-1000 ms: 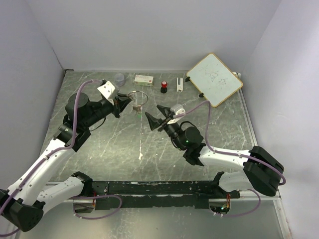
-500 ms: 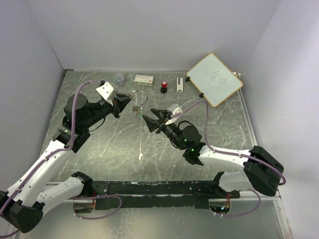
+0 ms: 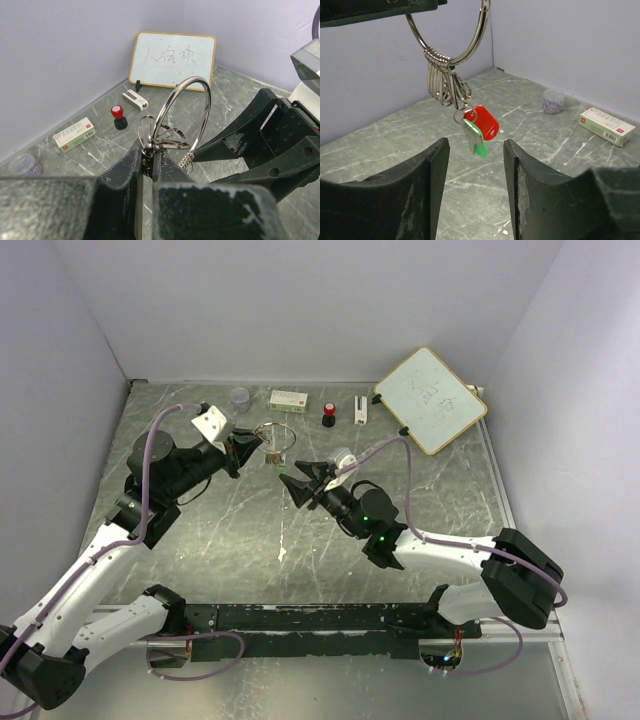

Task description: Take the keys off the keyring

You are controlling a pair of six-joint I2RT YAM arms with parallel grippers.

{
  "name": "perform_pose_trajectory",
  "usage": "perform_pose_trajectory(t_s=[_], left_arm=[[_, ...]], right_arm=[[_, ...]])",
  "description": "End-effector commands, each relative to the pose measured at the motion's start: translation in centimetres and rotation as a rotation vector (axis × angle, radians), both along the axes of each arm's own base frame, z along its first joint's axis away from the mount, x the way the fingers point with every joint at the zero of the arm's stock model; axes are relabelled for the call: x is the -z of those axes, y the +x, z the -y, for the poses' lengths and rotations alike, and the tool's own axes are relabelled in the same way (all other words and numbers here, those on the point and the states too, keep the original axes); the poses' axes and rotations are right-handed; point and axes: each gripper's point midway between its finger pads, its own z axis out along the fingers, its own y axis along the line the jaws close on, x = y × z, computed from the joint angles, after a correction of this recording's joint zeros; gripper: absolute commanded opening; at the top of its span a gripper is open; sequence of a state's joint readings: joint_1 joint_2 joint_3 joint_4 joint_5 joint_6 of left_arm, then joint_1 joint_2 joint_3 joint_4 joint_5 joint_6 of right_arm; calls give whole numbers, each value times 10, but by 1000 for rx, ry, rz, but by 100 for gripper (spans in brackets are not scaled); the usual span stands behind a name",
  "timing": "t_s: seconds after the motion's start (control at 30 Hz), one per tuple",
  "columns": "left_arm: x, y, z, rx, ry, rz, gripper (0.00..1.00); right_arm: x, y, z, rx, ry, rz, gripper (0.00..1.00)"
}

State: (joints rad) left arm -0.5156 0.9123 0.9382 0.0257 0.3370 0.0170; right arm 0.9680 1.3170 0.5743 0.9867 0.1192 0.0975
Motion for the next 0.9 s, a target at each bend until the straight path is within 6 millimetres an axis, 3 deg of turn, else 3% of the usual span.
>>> perform_pose_trajectory(t_s=[0.0, 0.87], left_arm=[[-20, -7, 0, 10, -50, 56, 7], [-17, -6, 1, 10, -52, 56, 7]], right_arm=[[-11, 2, -7, -12, 23, 6, 46], [-7, 3, -21, -50, 19, -14, 25]])
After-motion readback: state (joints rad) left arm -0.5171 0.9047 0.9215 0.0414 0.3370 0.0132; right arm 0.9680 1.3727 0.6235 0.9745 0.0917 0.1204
